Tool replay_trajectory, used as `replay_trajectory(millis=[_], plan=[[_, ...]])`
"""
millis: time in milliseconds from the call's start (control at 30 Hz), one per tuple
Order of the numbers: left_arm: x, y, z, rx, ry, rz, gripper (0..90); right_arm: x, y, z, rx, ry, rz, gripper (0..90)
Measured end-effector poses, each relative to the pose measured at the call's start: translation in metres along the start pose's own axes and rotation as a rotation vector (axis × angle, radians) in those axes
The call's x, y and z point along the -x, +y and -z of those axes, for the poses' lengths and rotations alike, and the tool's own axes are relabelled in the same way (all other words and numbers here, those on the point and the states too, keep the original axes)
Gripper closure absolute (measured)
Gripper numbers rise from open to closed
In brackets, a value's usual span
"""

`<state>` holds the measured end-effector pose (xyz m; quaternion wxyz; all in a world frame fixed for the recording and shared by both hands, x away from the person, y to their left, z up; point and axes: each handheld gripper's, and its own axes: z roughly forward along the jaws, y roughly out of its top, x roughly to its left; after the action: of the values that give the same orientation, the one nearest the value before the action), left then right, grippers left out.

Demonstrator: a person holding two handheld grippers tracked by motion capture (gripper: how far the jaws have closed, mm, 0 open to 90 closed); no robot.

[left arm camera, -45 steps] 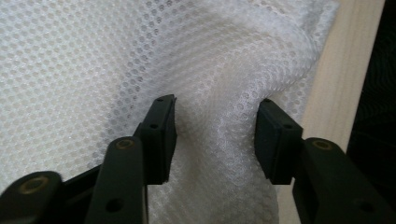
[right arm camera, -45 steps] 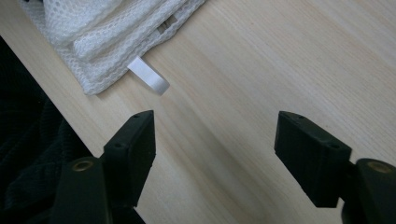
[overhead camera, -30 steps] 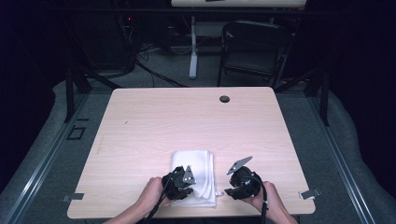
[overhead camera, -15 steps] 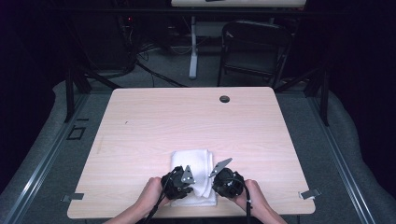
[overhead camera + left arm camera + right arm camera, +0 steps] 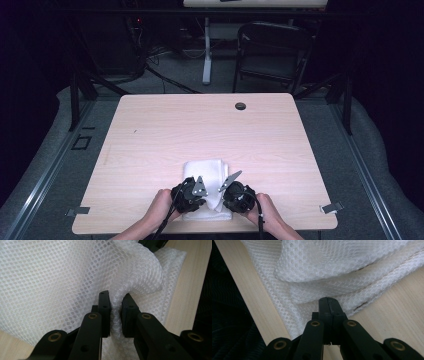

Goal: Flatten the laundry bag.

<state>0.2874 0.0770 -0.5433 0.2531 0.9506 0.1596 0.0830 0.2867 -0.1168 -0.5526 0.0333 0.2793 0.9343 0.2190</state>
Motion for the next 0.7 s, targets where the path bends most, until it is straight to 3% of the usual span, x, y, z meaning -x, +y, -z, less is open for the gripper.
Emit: replay_trajectory(millis=[167,200,367,400,700], plan=[[-0.002,-0.001,0.006,0.027,0.017,0.006,80.9,0.0,-0.002,-0.001,0.014,0.001,-0.026,90.0],[-0.002,-0.001,0.007,0.027,0.021,0.009,80.9,0.002,-0.001,0.002,-0.012,-0.008,-0.004,90.0],[0.0,-0.002,0.017,0.046,0.041,0.013,80.9,0.003,-0.001,0.001,-0.01,0.001,-0.002,90.0],[0.0,-0.002,0.017,0.046,0.041,0.013,80.8,0.001,-0.002,-0.001,0.02,0.001,-0.028,90.0],[-0.003,-0.01,0.031,0.091,0.076,0.062,80.2,0.004,-0.002,0.002,-0.007,-0.003,-0.007,90.0]])
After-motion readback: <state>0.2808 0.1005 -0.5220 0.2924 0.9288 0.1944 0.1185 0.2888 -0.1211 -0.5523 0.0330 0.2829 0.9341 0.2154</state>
